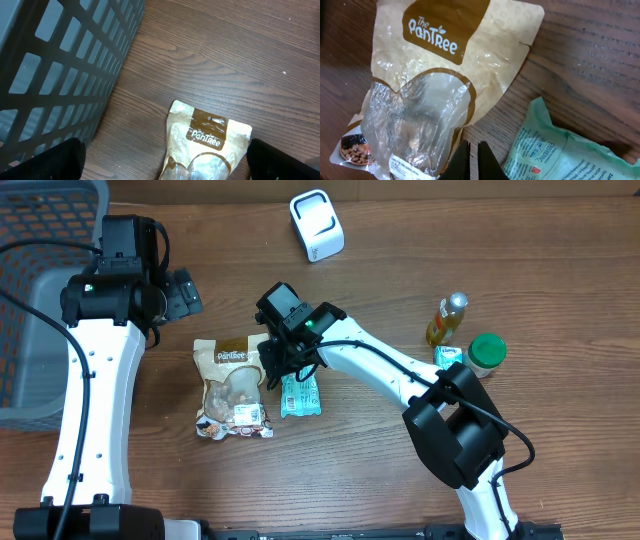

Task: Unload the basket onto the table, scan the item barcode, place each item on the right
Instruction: 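Lower the right gripper onto the light-blue packet and grasp it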

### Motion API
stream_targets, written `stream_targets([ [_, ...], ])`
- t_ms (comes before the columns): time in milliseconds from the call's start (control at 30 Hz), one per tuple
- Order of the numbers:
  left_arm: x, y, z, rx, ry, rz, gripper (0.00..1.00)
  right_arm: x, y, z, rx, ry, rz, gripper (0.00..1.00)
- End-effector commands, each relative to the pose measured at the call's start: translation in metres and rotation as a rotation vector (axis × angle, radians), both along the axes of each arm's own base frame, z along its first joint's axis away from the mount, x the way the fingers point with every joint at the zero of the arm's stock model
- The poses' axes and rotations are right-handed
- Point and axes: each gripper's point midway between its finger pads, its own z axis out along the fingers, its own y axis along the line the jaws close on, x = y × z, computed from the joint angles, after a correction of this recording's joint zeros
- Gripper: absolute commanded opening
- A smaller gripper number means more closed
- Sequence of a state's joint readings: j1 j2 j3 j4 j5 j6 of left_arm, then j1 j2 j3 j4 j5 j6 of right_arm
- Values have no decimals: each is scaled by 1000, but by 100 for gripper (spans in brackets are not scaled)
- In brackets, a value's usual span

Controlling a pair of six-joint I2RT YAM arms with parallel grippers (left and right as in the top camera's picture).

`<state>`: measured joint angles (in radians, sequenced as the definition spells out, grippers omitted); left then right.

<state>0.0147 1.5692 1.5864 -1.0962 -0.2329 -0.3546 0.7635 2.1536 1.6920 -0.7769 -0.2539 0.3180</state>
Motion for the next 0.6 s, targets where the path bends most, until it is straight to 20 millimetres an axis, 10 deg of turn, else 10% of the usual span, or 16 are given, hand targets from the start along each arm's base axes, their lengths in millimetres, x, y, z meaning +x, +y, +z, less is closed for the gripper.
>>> stream_targets([
  [0, 0, 1, 3, 21, -2, -20, 99, 0, 0, -10, -16, 4, -2, 4],
  [567, 0, 1, 3, 20, -2, -20, 100, 5, -26, -50, -170, 21, -88, 4],
])
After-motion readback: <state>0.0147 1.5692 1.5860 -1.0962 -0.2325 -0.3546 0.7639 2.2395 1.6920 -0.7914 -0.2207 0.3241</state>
